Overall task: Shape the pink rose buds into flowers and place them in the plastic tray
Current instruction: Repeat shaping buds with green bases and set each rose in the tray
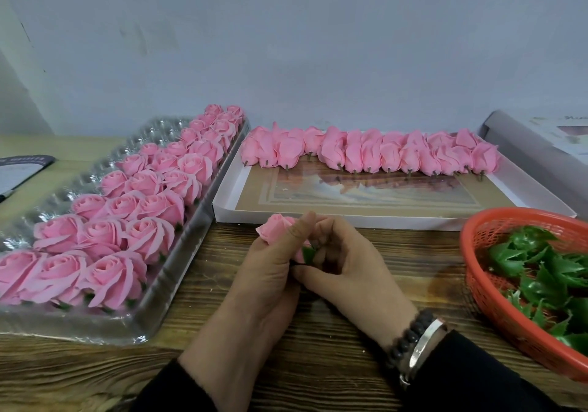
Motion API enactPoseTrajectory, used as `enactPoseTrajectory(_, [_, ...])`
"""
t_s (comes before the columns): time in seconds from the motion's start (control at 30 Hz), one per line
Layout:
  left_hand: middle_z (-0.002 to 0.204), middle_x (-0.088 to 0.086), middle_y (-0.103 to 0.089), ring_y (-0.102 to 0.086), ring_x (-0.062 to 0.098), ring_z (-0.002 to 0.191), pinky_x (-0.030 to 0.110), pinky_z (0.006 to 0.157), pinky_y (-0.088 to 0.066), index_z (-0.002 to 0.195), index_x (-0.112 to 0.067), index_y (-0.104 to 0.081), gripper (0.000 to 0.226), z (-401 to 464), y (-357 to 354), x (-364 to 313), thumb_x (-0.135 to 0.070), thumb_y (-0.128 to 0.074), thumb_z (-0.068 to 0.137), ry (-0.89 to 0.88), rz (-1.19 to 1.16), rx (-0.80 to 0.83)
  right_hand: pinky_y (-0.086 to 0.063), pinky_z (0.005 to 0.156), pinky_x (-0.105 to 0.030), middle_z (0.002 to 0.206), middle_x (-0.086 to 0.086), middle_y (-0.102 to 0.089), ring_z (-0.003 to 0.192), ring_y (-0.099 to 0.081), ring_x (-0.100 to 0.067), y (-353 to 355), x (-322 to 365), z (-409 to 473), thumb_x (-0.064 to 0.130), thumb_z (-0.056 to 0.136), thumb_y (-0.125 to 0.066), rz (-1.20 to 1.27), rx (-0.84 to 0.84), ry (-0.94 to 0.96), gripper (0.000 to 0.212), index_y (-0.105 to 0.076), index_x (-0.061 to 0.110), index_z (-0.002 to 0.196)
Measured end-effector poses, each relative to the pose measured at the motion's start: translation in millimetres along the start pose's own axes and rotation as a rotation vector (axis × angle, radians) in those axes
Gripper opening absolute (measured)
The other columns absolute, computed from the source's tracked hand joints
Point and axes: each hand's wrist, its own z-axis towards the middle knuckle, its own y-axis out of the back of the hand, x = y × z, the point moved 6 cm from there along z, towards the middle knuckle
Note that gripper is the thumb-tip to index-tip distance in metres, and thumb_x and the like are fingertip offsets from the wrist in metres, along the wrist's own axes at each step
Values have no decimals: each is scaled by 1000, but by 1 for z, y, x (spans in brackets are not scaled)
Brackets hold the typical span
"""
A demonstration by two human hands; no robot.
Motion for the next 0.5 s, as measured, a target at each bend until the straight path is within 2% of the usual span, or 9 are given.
enactPoseTrajectory(0.07, [90, 22, -60, -62, 31, 87, 41, 84, -52, 85, -1, -63, 29, -1, -2, -1, -22, -68, 66, 3, 16, 24, -43, 58, -16, 63, 13, -59, 57, -51, -3, 2, 1, 0, -3, 72, -72, 28, -7, 3, 32, -56, 23, 82])
enactPoseTrajectory(0.17, [86, 20, -58, -59, 31, 87, 41, 87, -47, 73, -3, -64, 25, -2, -6, -2, -22, -74, 61, 14, 67, 103, -45, 59, -15, 60, 8, -60, 57, -54, -3, 6, 4, -1, -2, 76, -71, 113, 37, 1, 20, -62, 12, 86])
enactPoseTrajectory(0.23, [100, 19, -48, -47, 32, 92, 39, 78, -37, 78, 0, -59, 37, -2, -7, -3, -21, -81, 58, 32, 89, 137, -46, 59, -15, 59, 6, -60, 55, -56, -4, 7, 4, -1, -3, 77, -69, 198, 82, -26, 15, -63, 1, 90])
enactPoseTrajectory(0.3, [103, 19, -46, -43, 31, 94, 38, 75, -38, 79, 2, -60, 40, -3, -7, -5, -25, -80, 56, 8, 126, 137, -48, 61, -17, 63, 1, -62, 60, -58, -7, 6, 3, -2, -2, 78, -67, 215, 111, -62, 17, -64, -3, 95])
enactPoseTrajectory(0.4, [89, 27, -62, -61, 33, 84, 34, 73, -54, 91, 8, -64, 39, -4, -2, -13, -19, -75, 65, -114, 270, 60, -53, 73, -23, 82, -17, -68, 76, -62, -16, 5, 5, -3, 0, 80, -66, 113, 72, -47, 21, -66, 5, 101])
enactPoseTrajectory(0.43, [88, 26, -67, -65, 31, 81, 31, 69, -55, 91, 6, -67, 31, -5, -1, -17, -16, -72, 70, -175, 349, 29, -53, 75, -24, 89, -18, -68, 80, -63, -18, 7, 6, -3, -2, 80, -66, 84, 32, -25, 25, -65, 10, 103])
enactPoseTrajectory(0.5, [78, 21, -70, -66, 22, 69, 25, 61, -53, 87, 6, -68, 18, -7, 0, -27, -8, -70, 75, -310, 546, -44, -50, 78, -18, 94, -9, -68, 85, -62, -12, 13, 12, -3, -2, 79, -64, -7, -68, 70, 34, -62, 21, 104])
